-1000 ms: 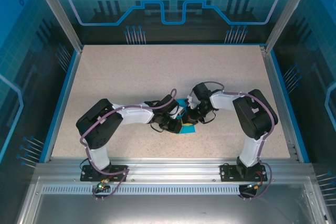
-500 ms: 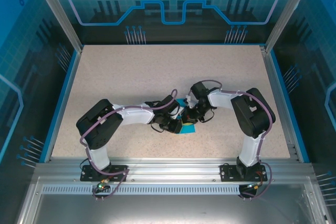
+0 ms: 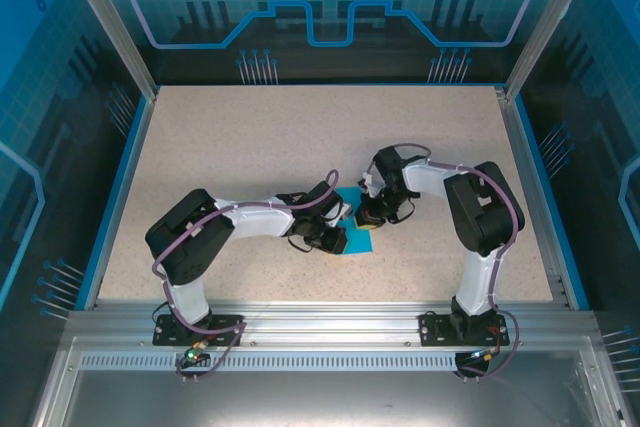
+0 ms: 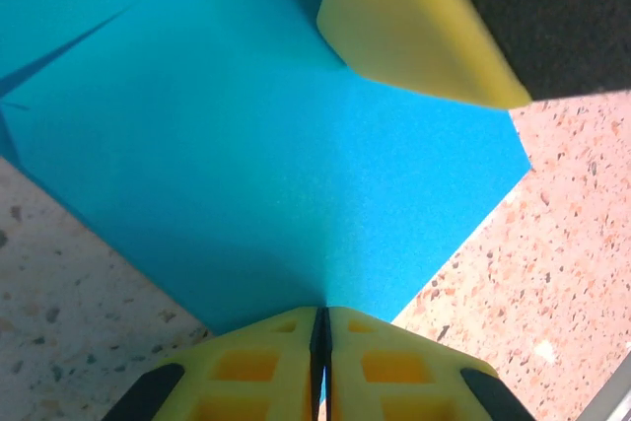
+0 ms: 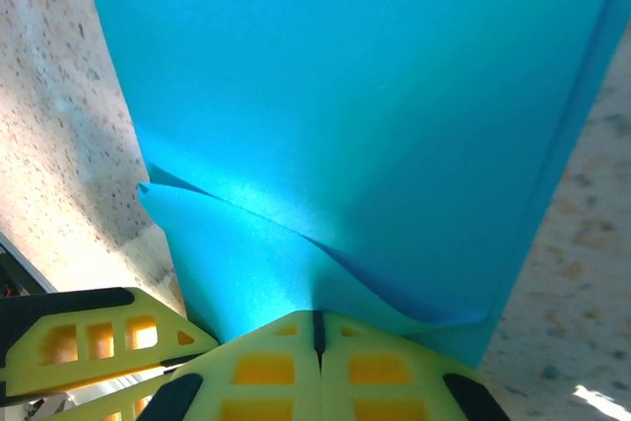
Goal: Fold a paper plane with a square sheet of paper (fold left side to right side)
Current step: Fold the triangle a second time at the center of the table.
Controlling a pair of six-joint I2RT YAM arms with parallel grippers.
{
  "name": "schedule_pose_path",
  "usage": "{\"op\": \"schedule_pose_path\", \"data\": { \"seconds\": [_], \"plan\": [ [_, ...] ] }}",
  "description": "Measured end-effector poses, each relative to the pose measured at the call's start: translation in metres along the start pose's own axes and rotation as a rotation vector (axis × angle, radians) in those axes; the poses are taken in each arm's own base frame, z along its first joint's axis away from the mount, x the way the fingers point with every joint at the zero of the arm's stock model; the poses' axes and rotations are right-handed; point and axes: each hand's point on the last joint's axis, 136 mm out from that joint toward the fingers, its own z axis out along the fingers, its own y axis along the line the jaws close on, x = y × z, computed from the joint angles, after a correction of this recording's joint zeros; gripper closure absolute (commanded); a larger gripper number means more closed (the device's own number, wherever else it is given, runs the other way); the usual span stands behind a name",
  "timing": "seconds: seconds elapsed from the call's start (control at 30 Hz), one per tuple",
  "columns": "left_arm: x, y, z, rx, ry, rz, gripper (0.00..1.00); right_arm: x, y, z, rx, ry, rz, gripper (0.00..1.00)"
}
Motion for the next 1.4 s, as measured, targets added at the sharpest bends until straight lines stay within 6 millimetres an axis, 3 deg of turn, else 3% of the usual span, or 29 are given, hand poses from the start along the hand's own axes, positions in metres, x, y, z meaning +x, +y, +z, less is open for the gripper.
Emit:
{"op": "schedule_pose_path", "data": {
  "seconds": [0.67, 0.93, 1.1, 1.4],
  "plan": [
    [-0.003, -0.006, -0.006, -0.003, 0.013, 0.004, 0.85, -0.007, -0.01, -0.007, -0.029, 0.005, 0.033, 1.0],
    [-0.051, -0.042, -0.019, 0.069, -0.054, 0.08, 0.85, -0.007, -0.01, -0.007, -0.033, 0.005, 0.033, 1.0],
    [-0.052, -0.032, 0.0, 0.065, -0.021, 0.082, 0.86, -0.007, -0.011, -0.006, -0.039, 0.006, 0.041, 1.0],
    [-0.052, -0.026, 0.004, 0.059, -0.021, 0.075, 0.86, -0.007, -0.011, -0.008, -0.051, 0.005, 0.045, 1.0]
  ]
}}
